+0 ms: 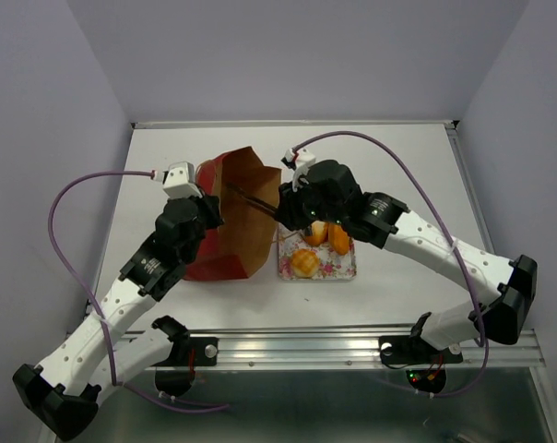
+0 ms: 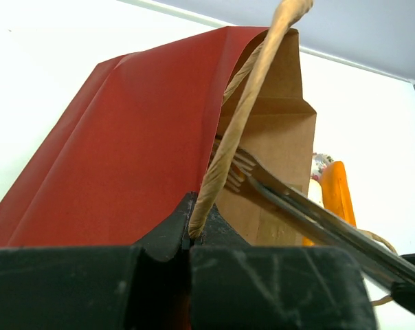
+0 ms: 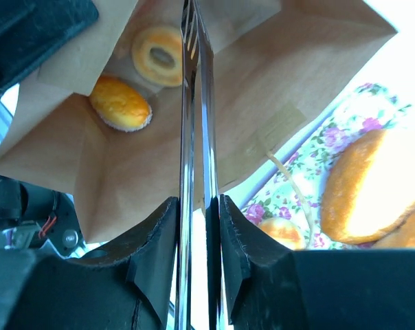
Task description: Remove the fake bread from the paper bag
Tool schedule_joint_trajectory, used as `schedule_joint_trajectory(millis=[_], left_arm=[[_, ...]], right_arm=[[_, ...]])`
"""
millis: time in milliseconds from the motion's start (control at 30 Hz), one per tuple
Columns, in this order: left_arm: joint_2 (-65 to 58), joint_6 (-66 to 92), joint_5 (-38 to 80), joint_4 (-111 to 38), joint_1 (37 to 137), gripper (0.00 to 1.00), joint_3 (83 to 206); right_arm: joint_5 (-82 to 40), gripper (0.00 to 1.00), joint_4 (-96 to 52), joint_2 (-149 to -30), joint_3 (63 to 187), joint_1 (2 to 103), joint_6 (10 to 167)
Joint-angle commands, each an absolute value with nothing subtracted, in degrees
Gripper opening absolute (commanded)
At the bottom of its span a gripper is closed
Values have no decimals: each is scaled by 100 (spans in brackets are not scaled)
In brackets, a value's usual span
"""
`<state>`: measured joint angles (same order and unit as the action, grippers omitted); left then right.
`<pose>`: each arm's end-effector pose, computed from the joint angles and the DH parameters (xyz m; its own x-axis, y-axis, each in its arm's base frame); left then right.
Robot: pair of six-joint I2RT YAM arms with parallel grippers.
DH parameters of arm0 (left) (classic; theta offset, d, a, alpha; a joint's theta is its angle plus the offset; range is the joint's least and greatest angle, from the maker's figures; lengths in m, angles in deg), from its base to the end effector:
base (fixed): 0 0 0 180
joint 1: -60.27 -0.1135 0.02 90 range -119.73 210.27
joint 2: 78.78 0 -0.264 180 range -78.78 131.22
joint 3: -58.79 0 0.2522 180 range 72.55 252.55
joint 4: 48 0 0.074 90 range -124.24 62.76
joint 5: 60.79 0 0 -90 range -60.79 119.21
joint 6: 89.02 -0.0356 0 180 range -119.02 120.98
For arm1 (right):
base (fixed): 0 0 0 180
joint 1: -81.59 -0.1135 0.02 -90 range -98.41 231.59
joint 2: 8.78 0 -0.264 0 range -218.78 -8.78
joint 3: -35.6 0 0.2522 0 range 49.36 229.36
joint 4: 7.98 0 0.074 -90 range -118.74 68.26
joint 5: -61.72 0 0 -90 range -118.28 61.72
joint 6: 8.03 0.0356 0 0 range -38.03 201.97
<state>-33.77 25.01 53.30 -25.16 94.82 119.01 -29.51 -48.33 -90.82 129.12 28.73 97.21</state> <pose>0.1584 -0.0914 0.3522 -0.1750 -0.3308 -0.9273 0.1240 0.9269 -0.3541 0.1978 0.2599 0.3722 -0.4878 -0.2087 -0.8476 -0.6814 0.6980 0.2202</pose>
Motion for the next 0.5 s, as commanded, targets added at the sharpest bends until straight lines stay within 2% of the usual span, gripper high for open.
schedule_joint_trajectory(millis=[0,133,267,467], left_arm=[[-3537,2436,5452,-2686,9499,0,11843],[-3545,2436,5426,-2729,9507,0,11817],[-3458,2156,5189,-2791,9507,0,11905],[-3448,953,4205,-2739,9508,0,12160]], right_arm=[[-3390,14,-4732,-8667,12907,2894,9700],[-3434,15,-4758,-8367,12855,2947,9673],[-2987,16,-4750,-8428,12828,2947,9630],[-1959,22,-4723,-8990,12881,2947,9481]])
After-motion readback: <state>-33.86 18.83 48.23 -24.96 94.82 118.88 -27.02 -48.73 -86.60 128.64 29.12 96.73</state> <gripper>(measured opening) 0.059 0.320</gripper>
